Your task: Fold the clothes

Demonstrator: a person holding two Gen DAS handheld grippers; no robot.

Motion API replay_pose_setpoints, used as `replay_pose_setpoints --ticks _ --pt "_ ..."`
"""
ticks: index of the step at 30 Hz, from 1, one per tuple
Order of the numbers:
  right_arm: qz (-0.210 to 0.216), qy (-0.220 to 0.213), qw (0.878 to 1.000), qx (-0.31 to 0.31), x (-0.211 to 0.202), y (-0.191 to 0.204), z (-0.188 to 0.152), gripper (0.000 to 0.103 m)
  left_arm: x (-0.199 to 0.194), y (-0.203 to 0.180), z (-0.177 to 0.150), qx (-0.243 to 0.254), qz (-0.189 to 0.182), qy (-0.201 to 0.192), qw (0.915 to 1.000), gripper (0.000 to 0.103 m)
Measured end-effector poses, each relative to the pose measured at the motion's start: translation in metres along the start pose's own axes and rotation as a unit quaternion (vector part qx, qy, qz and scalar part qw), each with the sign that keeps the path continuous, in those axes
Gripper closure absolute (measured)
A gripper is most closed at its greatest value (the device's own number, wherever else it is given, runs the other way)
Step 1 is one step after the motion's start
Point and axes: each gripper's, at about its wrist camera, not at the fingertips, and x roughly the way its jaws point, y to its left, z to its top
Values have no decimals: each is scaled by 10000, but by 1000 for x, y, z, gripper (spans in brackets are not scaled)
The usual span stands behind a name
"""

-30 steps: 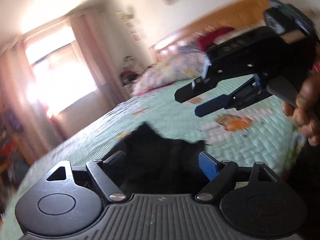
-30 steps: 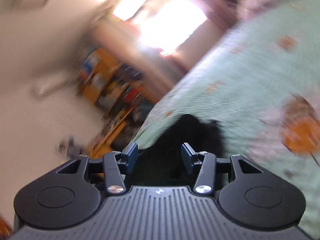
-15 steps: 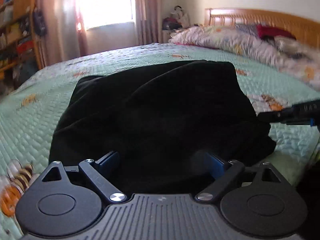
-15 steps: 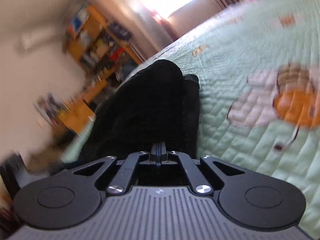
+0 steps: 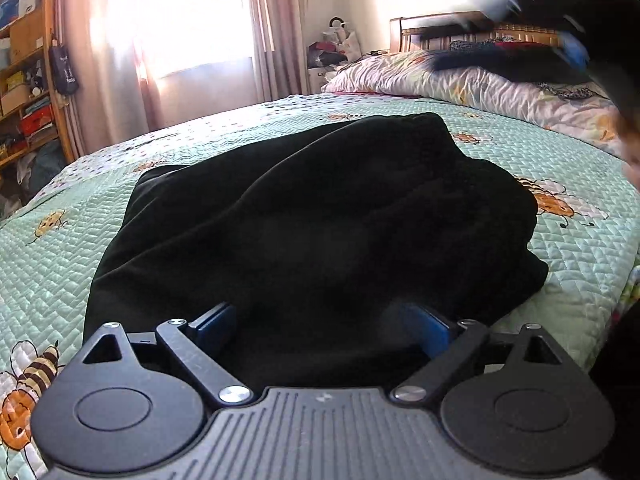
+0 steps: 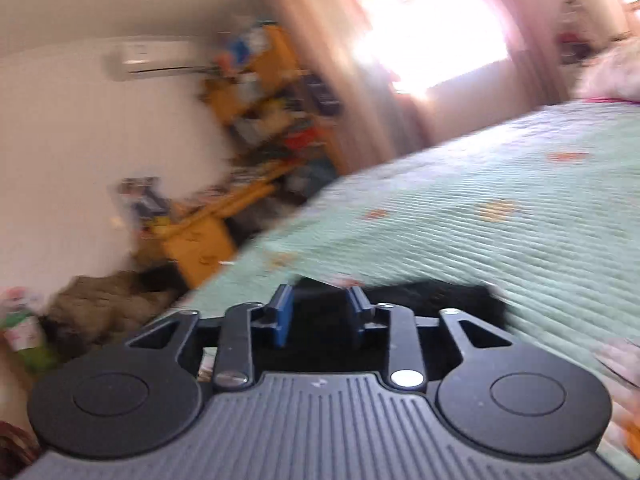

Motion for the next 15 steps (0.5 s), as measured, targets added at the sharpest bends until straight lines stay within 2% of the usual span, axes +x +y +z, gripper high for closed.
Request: replay_pose_setpoints --ticks 1,2,3,4,5,8,12,13,14,15 --pt "149 163 9997 135 16 -11 0 66 0 1 0 5 -9 4 10000 10" --pt "-215 398 9985 322 31 -33 -4 66 1 1 -1 18 -13 5 10000 10" --pt "-559 628 9950 538 45 -57 -11 74 1 1 -1 26 -30 4 10000 10" --pt "-773 835 9890 948 51 -89 -25 103 1 0 -1 57 -64 11 10000 10" --pt "-942 990 9815 1338 56 -117 -38 103 1 -4 -1 126 -30 30 9999 10" --pt "-561 461 9750 2098 36 -130 -54 103 1 -4 -2 169 -39 46 9998 10" --pt "-708 459 9727 2162 30 -122 -45 103 3 -2 0 109 -34 75 9999 8" --pt "-855 462 9758 1959 26 -112 -39 99 3 -2 0 107 -28 80 9999 8" --pt "-968 442 9804 1657 20 -95 -35 89 3 -2 1 102 -24 86 9999 8" --pt "-973 377 9853 1351 14 -78 -30 84 3 -2 1 98 -20 92 9999 8"
